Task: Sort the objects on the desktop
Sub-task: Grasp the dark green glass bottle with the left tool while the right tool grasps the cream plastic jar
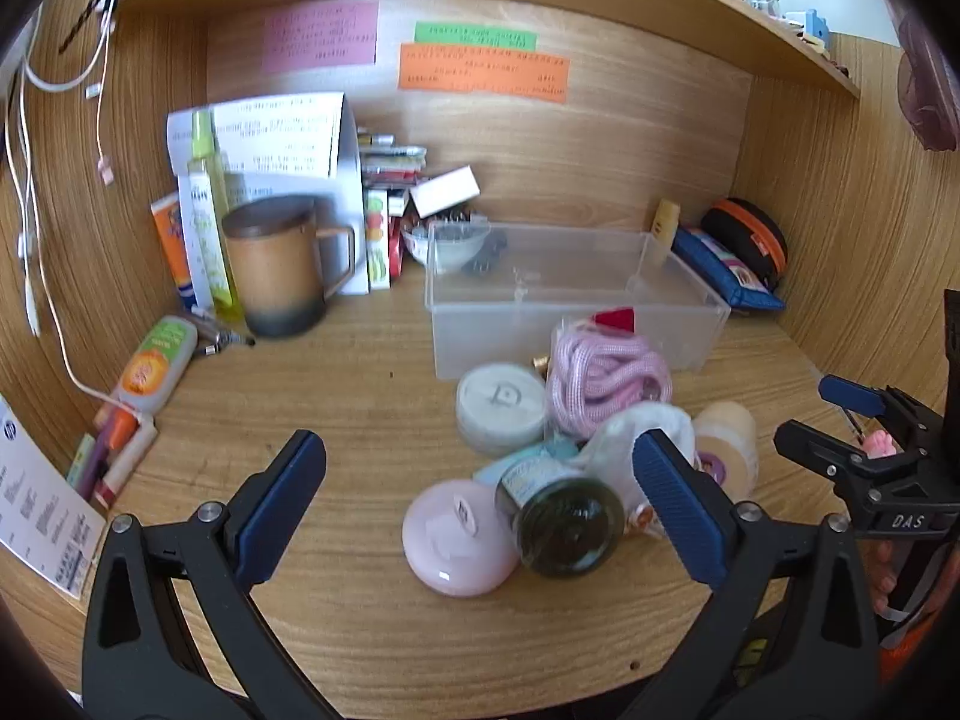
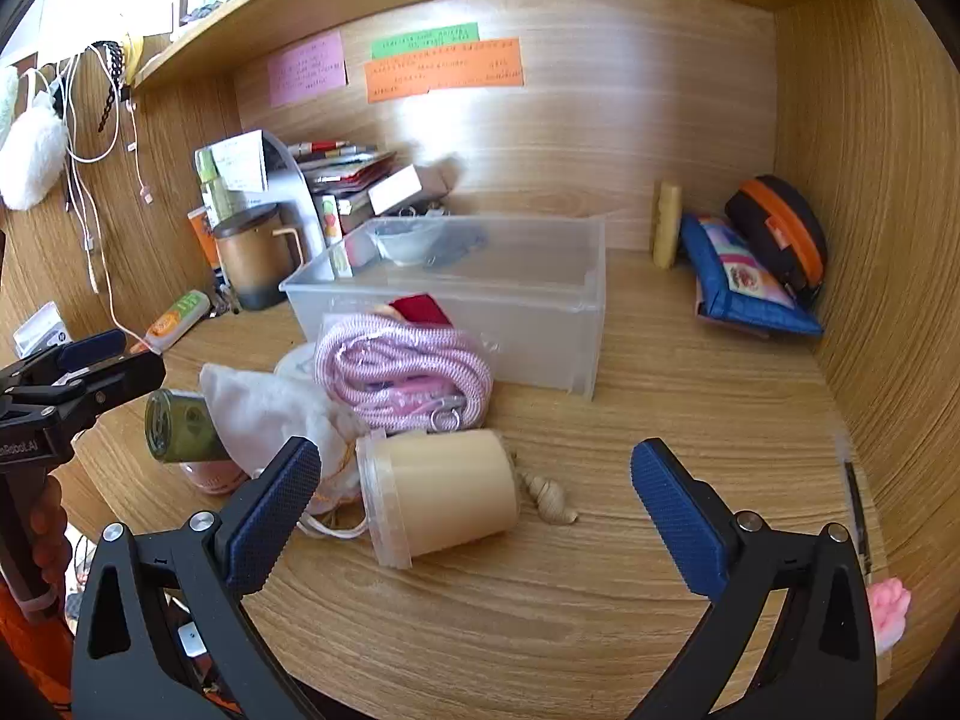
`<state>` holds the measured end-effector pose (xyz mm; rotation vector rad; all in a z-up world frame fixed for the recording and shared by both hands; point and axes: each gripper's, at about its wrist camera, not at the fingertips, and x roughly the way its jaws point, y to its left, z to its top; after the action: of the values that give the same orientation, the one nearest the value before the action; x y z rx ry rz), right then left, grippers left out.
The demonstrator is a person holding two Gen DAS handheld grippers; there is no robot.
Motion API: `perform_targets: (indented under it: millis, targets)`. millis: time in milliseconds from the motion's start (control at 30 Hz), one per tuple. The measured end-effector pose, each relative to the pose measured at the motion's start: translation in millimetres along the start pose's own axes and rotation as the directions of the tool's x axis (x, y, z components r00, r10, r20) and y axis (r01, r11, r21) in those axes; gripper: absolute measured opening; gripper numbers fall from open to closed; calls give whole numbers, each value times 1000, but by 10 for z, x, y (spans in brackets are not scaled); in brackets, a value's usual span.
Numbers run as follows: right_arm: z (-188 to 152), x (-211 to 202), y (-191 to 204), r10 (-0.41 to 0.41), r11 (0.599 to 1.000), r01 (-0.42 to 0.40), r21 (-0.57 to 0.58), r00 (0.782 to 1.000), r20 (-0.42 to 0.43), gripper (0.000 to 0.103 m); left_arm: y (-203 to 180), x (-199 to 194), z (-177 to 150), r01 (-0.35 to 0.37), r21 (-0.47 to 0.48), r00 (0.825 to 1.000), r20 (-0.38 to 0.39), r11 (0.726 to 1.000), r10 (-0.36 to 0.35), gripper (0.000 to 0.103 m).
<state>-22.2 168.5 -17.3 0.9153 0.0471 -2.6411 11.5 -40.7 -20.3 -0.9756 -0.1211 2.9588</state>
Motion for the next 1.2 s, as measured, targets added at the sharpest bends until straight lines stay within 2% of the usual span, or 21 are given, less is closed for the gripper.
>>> perform_targets:
  millis: [300, 633, 733, 900, 967, 1000, 1200]
  targets:
    - [-133, 201, 8, 7, 1000, -7, 9, 997, -77, 103, -43, 93, -210, 41, 9, 995, -90, 999, -40, 103]
    - [-192, 391, -55, -5, 1000, 6, 12, 996, -88, 102, -119, 267, -203, 18, 18, 996, -87, 1000, -17, 103]
    - [-182, 459, -49, 12, 1000, -12, -1, 995, -98, 97, -153, 291, -183, 6, 32, 997, -72, 999, -4, 103]
    - [-165, 605, -104, 105, 994, -101, 38, 986, -126, 88, -187, 336, -154, -22, 49, 998, -54, 999, 24, 103]
    - [-163, 620, -88, 123, 992, -119, 33, 985, -124, 81, -170, 371, -140, -17, 43, 998, -64, 999, 20, 89]
    - [-160, 627, -71, 122, 993, -120, 23, 985, -124, 80, -165, 397, -137, -4, 40, 997, -77, 999, 7, 87]
    - [-140, 674, 0, 115, 993, -120, -24, 984, -135, 73, -174, 452, -132, 3, 31, 997, -78, 1000, -1, 84]
